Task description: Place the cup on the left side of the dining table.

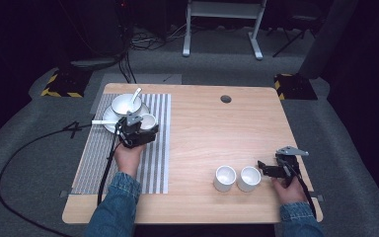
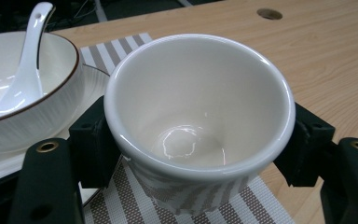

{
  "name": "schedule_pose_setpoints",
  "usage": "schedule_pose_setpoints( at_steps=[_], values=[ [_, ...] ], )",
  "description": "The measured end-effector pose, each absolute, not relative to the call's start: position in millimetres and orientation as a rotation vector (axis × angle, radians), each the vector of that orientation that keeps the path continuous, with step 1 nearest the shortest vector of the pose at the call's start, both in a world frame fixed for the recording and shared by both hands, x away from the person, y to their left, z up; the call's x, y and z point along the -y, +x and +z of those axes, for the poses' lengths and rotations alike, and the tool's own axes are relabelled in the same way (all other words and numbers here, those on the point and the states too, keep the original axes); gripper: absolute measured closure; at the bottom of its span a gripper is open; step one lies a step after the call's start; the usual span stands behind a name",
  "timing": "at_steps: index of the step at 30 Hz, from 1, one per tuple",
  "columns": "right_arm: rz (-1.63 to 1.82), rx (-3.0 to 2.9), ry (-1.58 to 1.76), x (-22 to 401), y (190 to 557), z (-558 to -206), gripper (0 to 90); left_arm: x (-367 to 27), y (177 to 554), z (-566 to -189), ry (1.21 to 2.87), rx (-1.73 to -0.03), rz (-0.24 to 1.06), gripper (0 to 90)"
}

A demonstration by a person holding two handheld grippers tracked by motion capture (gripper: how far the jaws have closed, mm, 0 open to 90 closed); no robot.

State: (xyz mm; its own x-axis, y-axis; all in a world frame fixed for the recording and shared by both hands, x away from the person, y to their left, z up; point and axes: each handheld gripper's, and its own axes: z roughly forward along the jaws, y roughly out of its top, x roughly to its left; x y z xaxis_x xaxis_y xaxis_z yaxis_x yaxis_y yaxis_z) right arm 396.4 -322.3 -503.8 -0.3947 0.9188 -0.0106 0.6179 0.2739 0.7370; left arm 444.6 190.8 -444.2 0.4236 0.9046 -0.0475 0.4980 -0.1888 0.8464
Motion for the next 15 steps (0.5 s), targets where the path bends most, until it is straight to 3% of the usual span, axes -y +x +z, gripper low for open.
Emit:
schedule_pose_setpoints(
  at_steps=[15],
  values=[
    [0.92, -2.111, 1.385, 322.2, 396.3, -503.8, 15.0, -189.0, 454.2, -469.4, 1.948, -1.256, 0.541, 27.3]
  ],
)
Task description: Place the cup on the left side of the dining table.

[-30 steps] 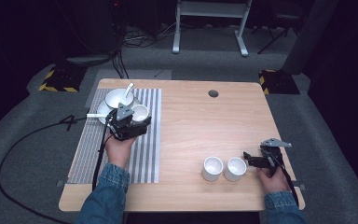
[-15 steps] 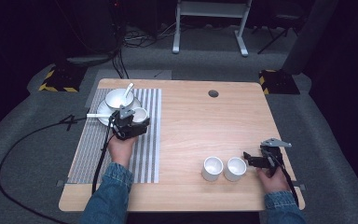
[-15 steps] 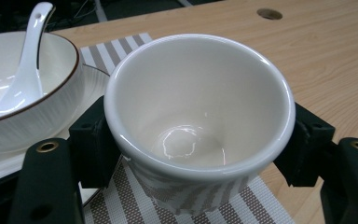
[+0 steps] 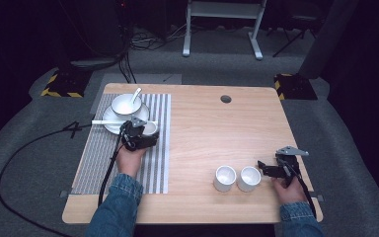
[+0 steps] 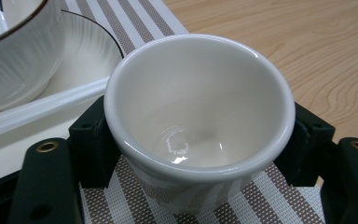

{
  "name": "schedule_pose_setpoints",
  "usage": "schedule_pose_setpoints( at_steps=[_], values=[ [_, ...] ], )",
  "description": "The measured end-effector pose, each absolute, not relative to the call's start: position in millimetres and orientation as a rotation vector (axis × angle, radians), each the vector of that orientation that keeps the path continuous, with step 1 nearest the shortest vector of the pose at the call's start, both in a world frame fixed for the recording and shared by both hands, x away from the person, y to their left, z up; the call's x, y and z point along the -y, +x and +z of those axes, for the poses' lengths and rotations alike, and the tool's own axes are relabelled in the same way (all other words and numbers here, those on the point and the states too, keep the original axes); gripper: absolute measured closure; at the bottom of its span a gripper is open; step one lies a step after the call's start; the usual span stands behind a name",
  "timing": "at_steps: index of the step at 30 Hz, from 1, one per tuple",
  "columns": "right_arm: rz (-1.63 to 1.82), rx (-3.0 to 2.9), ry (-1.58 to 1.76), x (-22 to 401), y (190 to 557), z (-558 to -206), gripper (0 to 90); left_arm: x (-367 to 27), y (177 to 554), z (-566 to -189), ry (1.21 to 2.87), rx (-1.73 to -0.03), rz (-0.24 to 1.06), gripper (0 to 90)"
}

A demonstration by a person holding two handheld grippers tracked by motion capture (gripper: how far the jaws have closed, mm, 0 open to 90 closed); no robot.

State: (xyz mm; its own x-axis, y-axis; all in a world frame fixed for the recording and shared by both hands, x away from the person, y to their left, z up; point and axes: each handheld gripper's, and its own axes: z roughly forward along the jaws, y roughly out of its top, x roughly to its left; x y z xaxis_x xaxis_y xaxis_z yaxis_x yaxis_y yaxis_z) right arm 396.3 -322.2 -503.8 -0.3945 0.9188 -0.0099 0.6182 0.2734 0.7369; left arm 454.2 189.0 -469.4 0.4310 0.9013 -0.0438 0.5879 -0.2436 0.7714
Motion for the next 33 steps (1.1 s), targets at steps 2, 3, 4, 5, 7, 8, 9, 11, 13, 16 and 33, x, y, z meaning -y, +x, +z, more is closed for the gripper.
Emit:
schedule_pose_setpoints(
  at_steps=[2, 3, 4, 5, 7, 8, 9, 11, 13, 16, 33],
  values=[
    [0.92, -2.111, 1.384, 322.3, 396.4, -503.8, 15.0, -187.9, 454.6, -471.0, 1.96, -1.251, 0.54, 27.3],
    [0.92, -2.111, 1.384, 322.3, 396.4, -503.8, 14.9, -187.0, 454.8, -471.9, 1.965, -1.25, 0.538, 27.3],
    [0.92, -2.111, 1.384, 322.3, 396.4, -503.8, 15.0, -186.5, 455.0, -472.8, 1.972, -1.251, 0.535, 27.3],
    [0.92, -2.111, 1.384, 322.3, 396.4, -503.8, 15.0, -186.4, 455.2, -473.5, 1.975, -1.252, 0.535, 27.3],
    [0.92, -2.111, 1.384, 322.3, 396.4, -503.8, 15.0, -186.5, 455.6, -475.3, 1.976, -1.257, 0.532, 27.3],
    [0.92, -2.111, 1.384, 322.3, 396.3, -503.8, 15.0, -187.0, 455.9, -476.2, 1.978, -1.26, 0.531, 27.3],
    [0.92, -2.111, 1.384, 322.3, 396.4, -503.8, 14.9, -187.2, 456.1, -476.9, 1.978, -1.26, 0.529, 27.3],
    [0.92, -2.111, 1.384, 322.3, 396.3, -503.8, 14.9, -188.3, 456.6, -478.7, 1.972, -1.26, 0.536, 27.3],
    [0.92, -2.111, 1.384, 322.3, 396.4, -503.8, 14.9, -190.0, 457.3, -479.4, 1.966, -1.249, 0.53, 27.3],
    [0.92, -2.111, 1.384, 322.3, 396.4, -503.8, 14.9, -190.4, 457.1, -481.4, 1.952, -1.247, 0.542, 27.2],
    [0.919, -2.108, 1.387, 322.1, 396.1, -503.8, 15.0, -192.4, 453.0, -484.0, 1.926, -1.229, 0.576, 22.4]
  ],
)
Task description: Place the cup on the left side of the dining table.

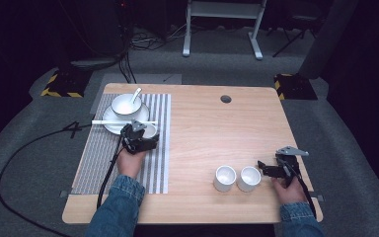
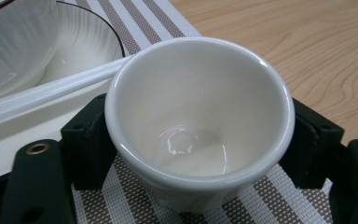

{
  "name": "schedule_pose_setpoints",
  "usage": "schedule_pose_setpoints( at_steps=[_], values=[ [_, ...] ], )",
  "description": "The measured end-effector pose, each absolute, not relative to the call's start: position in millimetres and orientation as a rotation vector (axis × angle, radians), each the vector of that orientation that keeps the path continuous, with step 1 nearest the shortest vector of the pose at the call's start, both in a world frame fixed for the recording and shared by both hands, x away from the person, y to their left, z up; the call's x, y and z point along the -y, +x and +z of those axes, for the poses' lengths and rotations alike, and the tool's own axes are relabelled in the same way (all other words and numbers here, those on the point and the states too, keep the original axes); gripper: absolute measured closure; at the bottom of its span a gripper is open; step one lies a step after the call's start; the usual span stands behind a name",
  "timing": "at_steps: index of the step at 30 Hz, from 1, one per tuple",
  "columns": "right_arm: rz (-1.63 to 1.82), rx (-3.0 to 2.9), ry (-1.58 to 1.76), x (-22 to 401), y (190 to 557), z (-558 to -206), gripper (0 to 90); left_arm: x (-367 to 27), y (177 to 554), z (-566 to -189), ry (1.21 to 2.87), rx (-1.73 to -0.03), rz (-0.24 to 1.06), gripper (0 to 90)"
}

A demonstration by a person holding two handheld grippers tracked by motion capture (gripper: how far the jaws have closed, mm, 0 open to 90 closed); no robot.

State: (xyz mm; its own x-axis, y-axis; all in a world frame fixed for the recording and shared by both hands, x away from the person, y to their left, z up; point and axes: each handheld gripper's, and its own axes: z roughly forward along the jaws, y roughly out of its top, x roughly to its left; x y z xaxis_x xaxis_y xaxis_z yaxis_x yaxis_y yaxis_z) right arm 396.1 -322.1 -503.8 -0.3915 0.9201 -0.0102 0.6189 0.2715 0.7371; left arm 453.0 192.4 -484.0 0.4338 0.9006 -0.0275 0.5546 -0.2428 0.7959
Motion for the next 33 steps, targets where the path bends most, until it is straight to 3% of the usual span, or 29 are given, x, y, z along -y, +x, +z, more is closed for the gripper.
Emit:
schedule_pose_setpoints(
  at_steps=[33],
  values=[
    [0.92, -2.109, 1.388, 322.2, 396.2, -503.8, 15.0, -202.5, 409.6, -433.0, 1.845, -1.167, 0.613, 19.8]
  ],
)
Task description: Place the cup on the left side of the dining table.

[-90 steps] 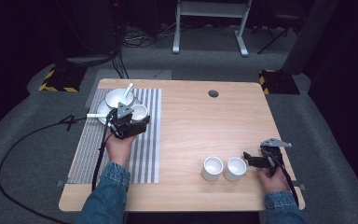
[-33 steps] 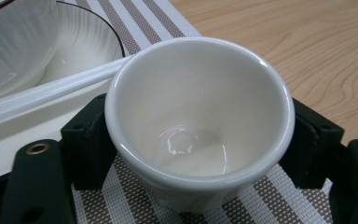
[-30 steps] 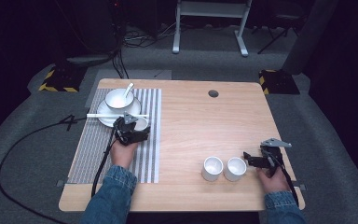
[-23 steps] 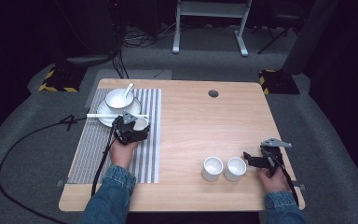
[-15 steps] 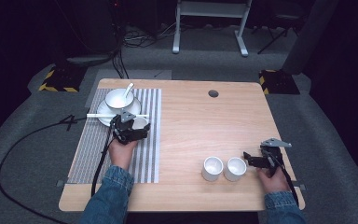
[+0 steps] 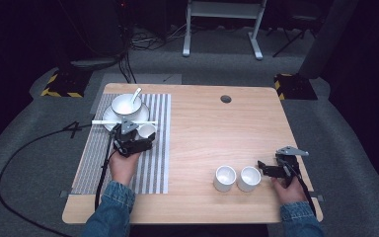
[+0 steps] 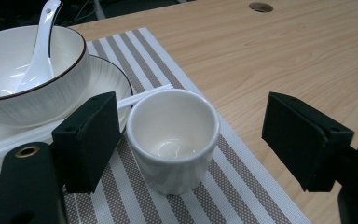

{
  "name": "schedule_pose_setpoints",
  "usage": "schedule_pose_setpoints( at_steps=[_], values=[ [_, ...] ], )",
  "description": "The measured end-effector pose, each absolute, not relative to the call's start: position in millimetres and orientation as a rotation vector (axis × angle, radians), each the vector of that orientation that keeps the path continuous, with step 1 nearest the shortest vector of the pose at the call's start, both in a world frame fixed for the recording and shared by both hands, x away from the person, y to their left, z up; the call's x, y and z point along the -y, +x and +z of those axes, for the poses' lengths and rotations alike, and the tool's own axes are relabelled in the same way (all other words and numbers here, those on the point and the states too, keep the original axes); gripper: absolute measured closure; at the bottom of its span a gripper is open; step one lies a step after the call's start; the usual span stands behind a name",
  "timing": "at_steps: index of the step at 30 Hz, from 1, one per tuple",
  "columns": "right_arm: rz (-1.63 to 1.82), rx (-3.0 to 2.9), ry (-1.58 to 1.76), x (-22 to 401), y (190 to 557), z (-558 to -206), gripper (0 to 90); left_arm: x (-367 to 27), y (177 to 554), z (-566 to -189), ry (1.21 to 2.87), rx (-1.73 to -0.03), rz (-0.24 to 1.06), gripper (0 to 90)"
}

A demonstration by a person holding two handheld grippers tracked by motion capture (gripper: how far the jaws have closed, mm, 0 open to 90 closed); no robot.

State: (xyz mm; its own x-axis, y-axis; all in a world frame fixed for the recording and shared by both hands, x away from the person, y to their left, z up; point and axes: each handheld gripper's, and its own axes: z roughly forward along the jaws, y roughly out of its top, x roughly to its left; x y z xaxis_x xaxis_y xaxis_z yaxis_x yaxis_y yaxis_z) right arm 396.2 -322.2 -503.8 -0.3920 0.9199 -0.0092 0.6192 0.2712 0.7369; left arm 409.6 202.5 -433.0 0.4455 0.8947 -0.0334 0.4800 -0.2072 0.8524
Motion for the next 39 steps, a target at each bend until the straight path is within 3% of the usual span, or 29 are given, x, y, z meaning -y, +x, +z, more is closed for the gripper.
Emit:
schedule_pose_setpoints(
  at_steps=[39],
  values=[
    [0.92, -2.11, 1.384, 322.0, 396.5, -503.8, 15.0, -238.4, 320.2, -415.1, 1.966, -1.07, 0.565, 20.0]
  ],
)
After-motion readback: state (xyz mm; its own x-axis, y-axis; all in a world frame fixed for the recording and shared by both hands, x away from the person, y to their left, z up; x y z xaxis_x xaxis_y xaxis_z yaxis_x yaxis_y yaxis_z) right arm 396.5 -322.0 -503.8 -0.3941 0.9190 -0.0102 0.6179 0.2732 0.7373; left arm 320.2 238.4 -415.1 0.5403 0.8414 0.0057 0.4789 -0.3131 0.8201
